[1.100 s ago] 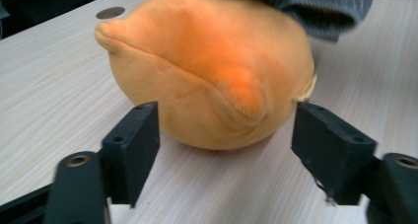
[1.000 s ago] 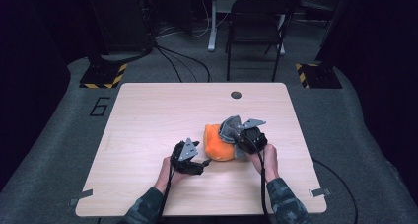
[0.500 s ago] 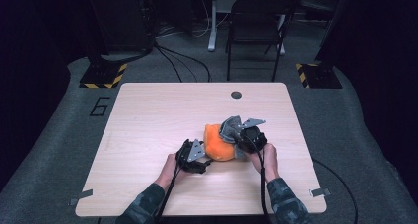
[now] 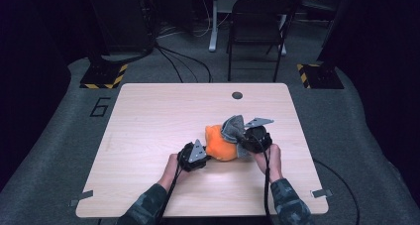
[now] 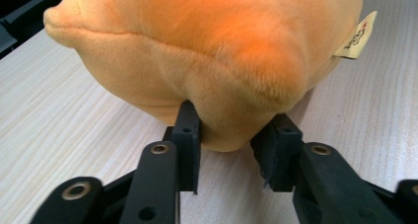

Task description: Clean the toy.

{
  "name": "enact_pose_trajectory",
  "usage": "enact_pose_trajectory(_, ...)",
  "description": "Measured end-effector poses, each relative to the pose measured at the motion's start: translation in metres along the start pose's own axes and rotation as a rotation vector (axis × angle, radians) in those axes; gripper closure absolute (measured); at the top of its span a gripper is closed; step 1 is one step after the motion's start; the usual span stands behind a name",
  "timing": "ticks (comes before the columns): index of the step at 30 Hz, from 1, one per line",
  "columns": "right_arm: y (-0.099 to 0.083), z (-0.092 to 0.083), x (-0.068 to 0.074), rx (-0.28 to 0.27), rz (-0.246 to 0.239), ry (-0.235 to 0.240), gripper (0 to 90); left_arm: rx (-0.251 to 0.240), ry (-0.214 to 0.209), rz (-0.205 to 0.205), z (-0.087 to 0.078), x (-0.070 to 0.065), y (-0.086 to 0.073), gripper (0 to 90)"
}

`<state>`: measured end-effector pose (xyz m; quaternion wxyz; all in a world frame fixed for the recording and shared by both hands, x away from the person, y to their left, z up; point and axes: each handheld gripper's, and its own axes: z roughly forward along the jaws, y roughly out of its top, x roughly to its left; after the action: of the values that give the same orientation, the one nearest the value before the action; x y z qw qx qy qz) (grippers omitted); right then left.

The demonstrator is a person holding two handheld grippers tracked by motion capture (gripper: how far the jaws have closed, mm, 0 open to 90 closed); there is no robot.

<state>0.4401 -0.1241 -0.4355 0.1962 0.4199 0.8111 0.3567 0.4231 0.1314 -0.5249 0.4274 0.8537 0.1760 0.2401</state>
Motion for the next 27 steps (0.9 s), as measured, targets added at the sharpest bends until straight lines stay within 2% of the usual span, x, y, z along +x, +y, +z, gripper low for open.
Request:
enact_pose_trajectory(1,0.000,-0.005,-0.004,-0.013,-0.005,-0.014,72.4,-0.002,-0.002,-0.002,0.000,0.000,0.000,67.4)
enact_pose_trajectory(7,-0.009,-0.038,-0.030,-0.053,0.065,-0.077,71.9,-0.006,-0.002,-0.006,0.000,0.001,-0.001,72.3)
enact_pose_trajectory(9,-0.019,-0.044,-0.037,-0.044,0.080,-0.099,71.7,-0.003,0.000,-0.001,0.000,0.000,-0.002,73.7)
enact_pose_trajectory(10,-0.027,-0.046,-0.039,-0.025,0.068,-0.114,71.6,-0.003,0.003,0.004,0.000,0.000,-0.002,74.3)
enact_pose_trajectory(12,-0.047,-0.047,-0.045,0.008,0.084,-0.138,71.5,-0.008,0.004,0.003,0.000,-0.001,-0.002,76.2)
enact_pose_trajectory(16,-0.067,-0.046,-0.053,0.063,0.111,-0.157,71.2,-0.010,0.004,0.003,0.000,-0.001,-0.002,78.5)
enact_pose_trajectory(24,-0.072,-0.042,-0.062,0.077,0.146,-0.171,70.4,-0.060,-0.005,-0.034,-0.004,0.001,-0.001,82.2)
enact_pose_trajectory(26,-0.073,-0.043,-0.065,0.075,0.146,-0.174,70.4,-0.076,-0.010,-0.052,-0.005,0.002,0.000,82.6)
enact_pose_trajectory(27,-0.073,-0.043,-0.066,0.076,0.152,-0.176,70.3,-0.087,-0.017,-0.073,-0.006,0.002,0.001,82.7)
